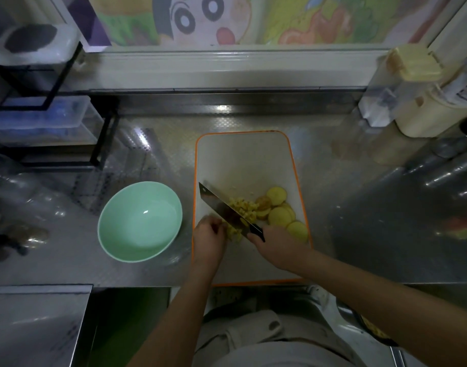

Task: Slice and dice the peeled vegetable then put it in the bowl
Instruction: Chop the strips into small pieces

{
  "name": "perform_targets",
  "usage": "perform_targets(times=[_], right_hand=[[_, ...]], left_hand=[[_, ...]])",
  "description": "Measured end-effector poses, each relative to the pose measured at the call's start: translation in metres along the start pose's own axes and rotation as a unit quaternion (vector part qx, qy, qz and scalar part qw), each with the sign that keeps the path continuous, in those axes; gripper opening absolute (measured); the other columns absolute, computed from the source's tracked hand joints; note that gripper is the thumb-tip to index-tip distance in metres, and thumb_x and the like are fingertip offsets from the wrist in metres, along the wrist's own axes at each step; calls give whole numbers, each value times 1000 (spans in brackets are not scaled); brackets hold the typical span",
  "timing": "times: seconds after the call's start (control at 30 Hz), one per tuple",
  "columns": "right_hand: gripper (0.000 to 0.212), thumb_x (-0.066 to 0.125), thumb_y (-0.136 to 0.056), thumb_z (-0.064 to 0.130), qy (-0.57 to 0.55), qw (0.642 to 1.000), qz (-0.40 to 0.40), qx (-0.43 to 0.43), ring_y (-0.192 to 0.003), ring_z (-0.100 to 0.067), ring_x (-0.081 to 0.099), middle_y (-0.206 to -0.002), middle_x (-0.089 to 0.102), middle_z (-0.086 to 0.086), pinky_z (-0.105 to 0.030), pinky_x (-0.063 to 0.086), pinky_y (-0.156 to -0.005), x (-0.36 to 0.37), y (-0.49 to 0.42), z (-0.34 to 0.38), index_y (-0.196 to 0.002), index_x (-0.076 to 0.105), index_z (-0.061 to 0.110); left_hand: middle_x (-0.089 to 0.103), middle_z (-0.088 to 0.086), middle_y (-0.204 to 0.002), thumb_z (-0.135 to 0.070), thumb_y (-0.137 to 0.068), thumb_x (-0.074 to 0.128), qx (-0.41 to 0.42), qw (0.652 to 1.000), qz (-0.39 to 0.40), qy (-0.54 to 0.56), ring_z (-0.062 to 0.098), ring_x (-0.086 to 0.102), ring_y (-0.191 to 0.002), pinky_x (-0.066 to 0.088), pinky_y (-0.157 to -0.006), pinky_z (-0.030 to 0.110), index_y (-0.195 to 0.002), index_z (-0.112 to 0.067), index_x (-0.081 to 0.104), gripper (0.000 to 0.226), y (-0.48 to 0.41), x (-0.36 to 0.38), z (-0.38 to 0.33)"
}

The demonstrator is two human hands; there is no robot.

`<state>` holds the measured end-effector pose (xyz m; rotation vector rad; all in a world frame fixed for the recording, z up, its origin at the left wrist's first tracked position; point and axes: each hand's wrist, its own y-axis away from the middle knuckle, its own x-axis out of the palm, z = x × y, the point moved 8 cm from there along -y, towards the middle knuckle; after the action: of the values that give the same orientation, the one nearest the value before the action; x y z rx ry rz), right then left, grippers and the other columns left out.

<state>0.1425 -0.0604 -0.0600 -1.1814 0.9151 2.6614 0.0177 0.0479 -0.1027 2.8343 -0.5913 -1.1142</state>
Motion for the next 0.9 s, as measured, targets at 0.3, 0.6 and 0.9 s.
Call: perform_targets(times=[0.3, 0.6, 0.9], right_hand=[[29, 40, -99, 37, 74, 997, -24, -7, -49, -4, 33, -62, 37, 7, -17, 19, -40, 0, 3, 8, -75, 36, 22], [36, 42, -99, 32, 30, 999, -30, -30, -64, -23, 50, -83, 58, -17, -20, 22, -43, 20, -10, 2, -66, 31, 24], [29, 46, -98, 35, -80, 997, 1, -8, -53, -11, 39, -63, 41, 1, -24, 25, -46, 20, -23, -18, -81, 47, 10]], left_hand=[[66, 11, -84, -7, -83, 61, 1, 1000, -2, -16, 17, 54, -72, 33, -64, 19, -81, -5, 66, 6, 0, -4, -4], [68, 14, -90, -7, -83, 61, 5, 1000, 1, -22, 27, 62, -85, 38, -69, 23, -86, -3, 68, 9, 0, -3, -4], [65, 10, -81, -8, -82, 64, 15, 1000, -2, -10, 18, 56, -74, 28, -60, 13, -81, -5, 65, 4, 3, -4, -9]])
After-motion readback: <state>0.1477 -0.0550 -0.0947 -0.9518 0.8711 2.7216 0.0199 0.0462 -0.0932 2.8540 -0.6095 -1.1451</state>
